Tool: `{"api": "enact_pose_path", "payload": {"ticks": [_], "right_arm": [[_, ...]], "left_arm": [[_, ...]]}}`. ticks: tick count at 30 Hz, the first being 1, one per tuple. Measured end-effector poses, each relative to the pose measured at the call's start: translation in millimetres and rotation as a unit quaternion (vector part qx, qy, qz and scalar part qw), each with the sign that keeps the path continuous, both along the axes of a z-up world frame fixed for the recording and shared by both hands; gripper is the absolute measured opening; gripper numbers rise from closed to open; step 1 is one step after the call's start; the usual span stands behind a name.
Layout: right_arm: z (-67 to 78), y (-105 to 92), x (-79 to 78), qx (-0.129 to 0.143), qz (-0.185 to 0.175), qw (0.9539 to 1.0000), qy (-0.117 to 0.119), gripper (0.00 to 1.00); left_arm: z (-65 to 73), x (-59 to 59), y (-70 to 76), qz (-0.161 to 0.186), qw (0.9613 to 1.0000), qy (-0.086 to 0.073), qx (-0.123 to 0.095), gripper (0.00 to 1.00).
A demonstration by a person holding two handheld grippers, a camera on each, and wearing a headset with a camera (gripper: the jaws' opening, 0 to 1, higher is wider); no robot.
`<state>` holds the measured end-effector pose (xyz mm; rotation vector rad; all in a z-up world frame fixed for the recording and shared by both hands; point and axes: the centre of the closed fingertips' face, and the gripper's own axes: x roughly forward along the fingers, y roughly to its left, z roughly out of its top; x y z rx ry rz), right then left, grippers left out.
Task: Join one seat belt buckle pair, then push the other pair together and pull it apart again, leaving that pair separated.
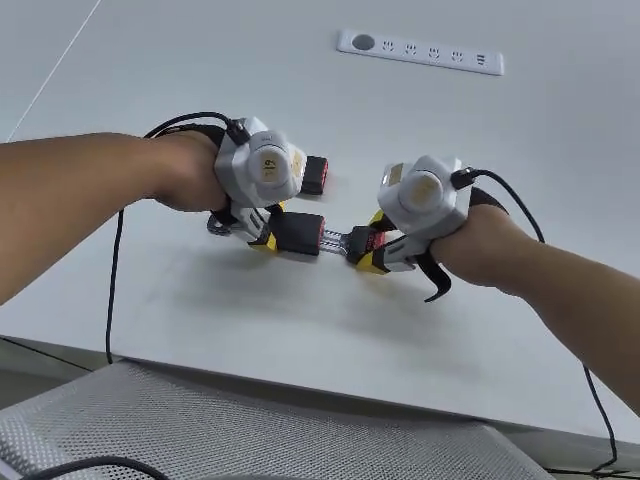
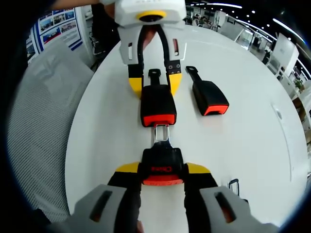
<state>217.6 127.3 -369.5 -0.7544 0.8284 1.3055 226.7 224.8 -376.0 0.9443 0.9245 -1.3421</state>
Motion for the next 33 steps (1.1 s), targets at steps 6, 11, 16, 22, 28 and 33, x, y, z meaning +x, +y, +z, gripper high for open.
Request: {"api": "enact_pose_path", "payload": {"ticks": [6, 11, 16, 22, 28, 33], "right_arm": [[-0.2, 3.6, 0.7, -0.001, 0.006, 1.0, -0.001, 0.33], [-2.2, 8.6, 2.6, 0.004, 0.01, 0.9999, -0.003, 0.33], [-3.2, 12.0, 3.2, 0.009, 0.012, 0.9999, -0.001, 0.33], [-1.3, 13.5, 1.0, 0.017, 0.02, 0.9997, -0.003, 0.32], [-2.0, 20.5, 2.6, 0.019, 0.025, 0.9995, -0.006, 0.31], [-2.3, 29.6, 3.0, 0.032, 0.018, 0.9993, -0.004, 0.31]], "left_arm": [[1.6, -1.8, -0.2, 0.0, 1.0, -0.002, 0.002, 0.32], [2.3, -2.3, -0.7, -0.005, 1.0, -0.005, 0.004, 0.32], [2.9, -2.5, -0.8, -0.005, 1.0, -0.002, 0.003, 0.31], [1.8, -1.1, -1.2, -0.015, 0.9999, 0.0, -0.002, 0.31], [1.5, -0.9, -0.9, -0.014, 0.9999, 0.001, -0.003, 0.31], [1.5, -1.0, -1.0, -0.013, 0.9999, 0.002, -0.004, 0.3]]}}
